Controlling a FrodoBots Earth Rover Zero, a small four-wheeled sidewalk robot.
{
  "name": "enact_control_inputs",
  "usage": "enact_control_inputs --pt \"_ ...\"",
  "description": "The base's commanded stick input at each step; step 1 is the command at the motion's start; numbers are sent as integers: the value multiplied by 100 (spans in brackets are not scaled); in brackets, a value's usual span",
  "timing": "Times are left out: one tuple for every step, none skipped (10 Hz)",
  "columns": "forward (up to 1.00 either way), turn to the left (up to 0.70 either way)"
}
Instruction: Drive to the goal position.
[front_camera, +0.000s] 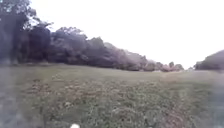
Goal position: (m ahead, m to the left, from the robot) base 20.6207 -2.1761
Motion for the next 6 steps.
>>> enact_control_inputs --pt "70 -34" --pt "70 -34" --pt "70 -14" --pt "70 0" --pt "70 0" --pt "70 -7"
